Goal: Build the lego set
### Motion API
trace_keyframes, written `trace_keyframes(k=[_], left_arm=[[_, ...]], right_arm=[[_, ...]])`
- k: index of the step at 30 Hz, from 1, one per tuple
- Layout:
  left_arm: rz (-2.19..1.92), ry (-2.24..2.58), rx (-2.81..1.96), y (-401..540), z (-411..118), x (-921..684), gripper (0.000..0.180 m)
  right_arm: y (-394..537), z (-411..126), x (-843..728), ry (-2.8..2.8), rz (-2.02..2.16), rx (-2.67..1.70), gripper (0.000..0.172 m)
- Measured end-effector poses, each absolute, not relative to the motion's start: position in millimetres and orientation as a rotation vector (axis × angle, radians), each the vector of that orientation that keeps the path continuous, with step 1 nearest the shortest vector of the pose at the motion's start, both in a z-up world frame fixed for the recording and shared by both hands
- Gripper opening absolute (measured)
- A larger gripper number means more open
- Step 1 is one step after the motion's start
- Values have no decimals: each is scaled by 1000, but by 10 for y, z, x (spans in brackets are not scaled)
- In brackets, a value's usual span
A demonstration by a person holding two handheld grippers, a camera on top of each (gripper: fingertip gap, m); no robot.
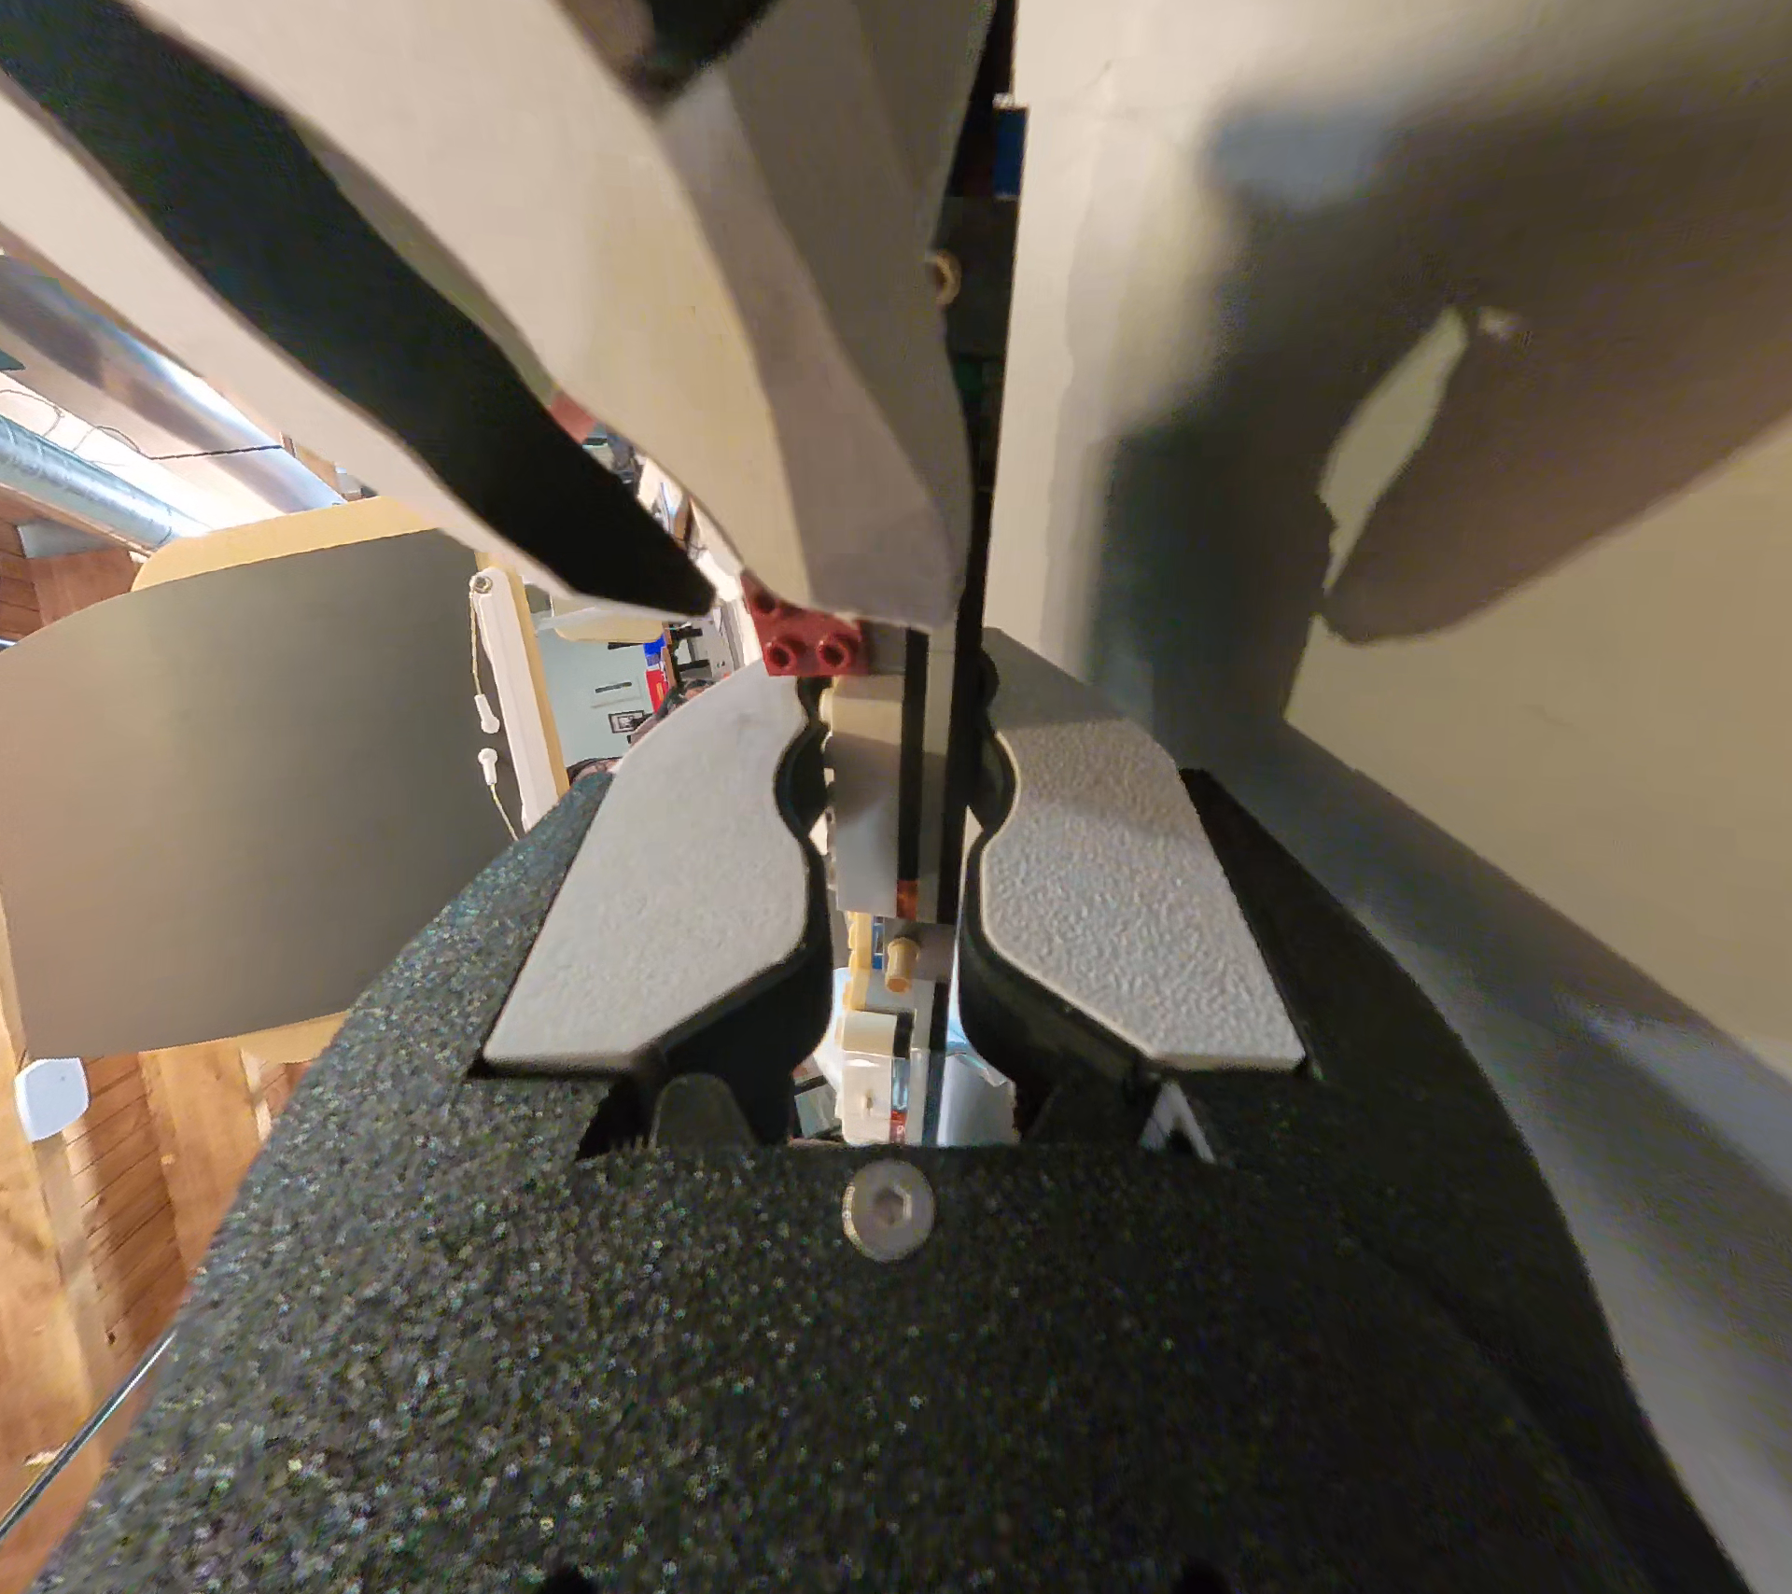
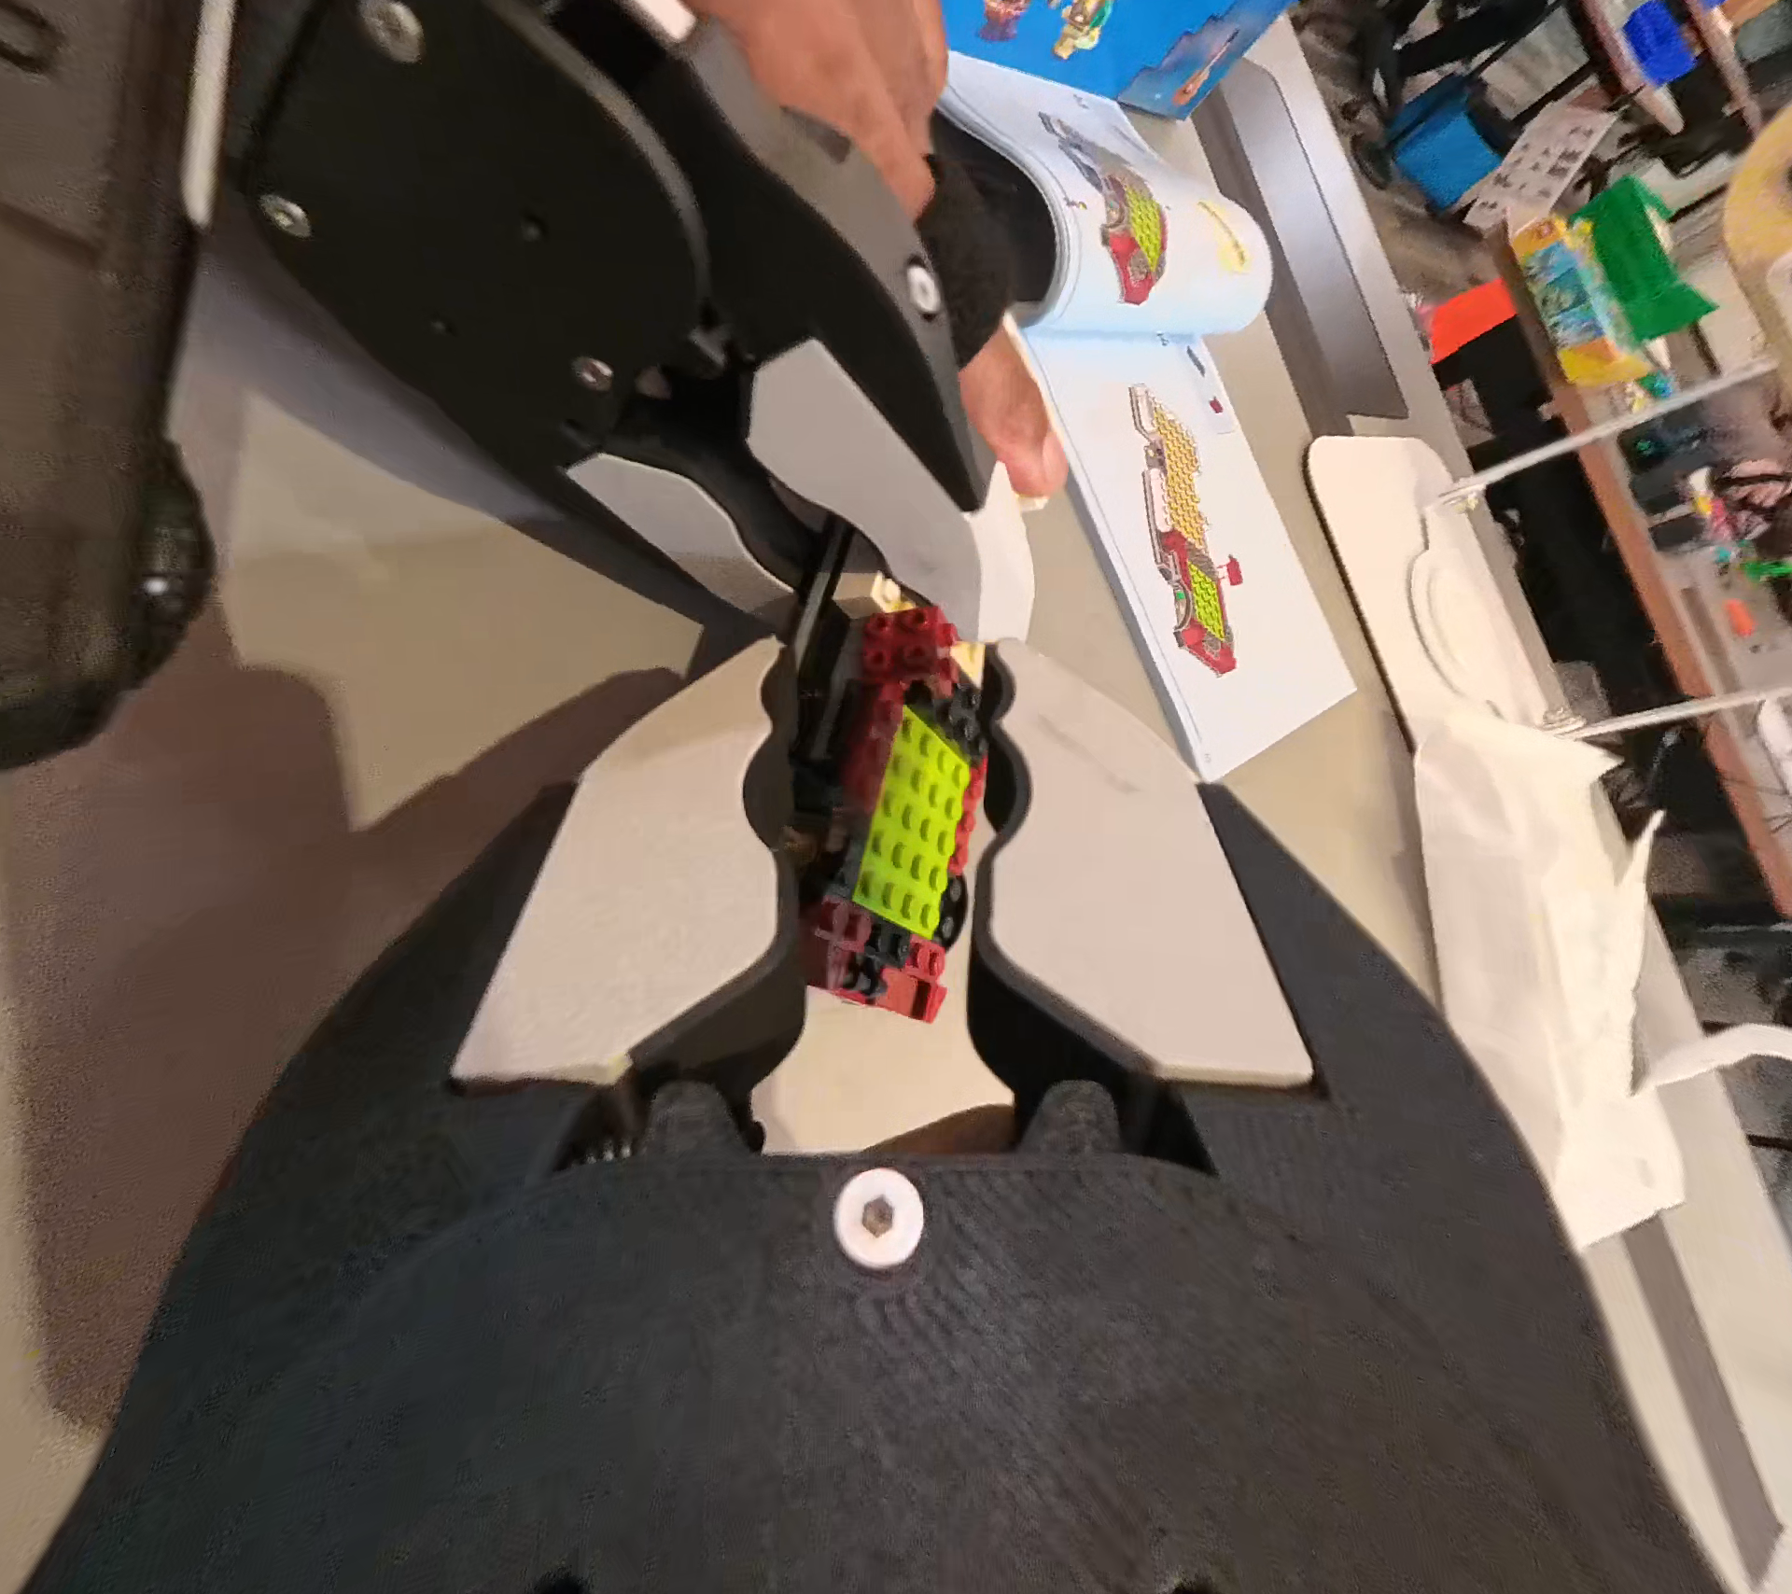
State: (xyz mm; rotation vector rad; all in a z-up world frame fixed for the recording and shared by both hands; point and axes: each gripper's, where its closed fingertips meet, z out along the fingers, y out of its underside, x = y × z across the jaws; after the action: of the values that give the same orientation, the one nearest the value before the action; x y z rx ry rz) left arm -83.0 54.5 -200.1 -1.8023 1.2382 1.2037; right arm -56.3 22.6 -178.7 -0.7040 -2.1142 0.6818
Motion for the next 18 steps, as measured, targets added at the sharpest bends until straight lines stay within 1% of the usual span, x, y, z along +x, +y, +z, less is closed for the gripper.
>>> trace_keyframes(k=[6,13,18], left_arm=[[1199,1240,-1801,550,-2004,-840,25],[1200,1231,-1798,541,-1991,-875,25],[1197,1235,-1796,541,-1997,-884,25]], right_arm=[[197,-1865,-535,-2142,597,-614,41],[193,-1864,-526,-2133,568,-561,37],[227,-1862,-547,-2107,519,-527,38]])
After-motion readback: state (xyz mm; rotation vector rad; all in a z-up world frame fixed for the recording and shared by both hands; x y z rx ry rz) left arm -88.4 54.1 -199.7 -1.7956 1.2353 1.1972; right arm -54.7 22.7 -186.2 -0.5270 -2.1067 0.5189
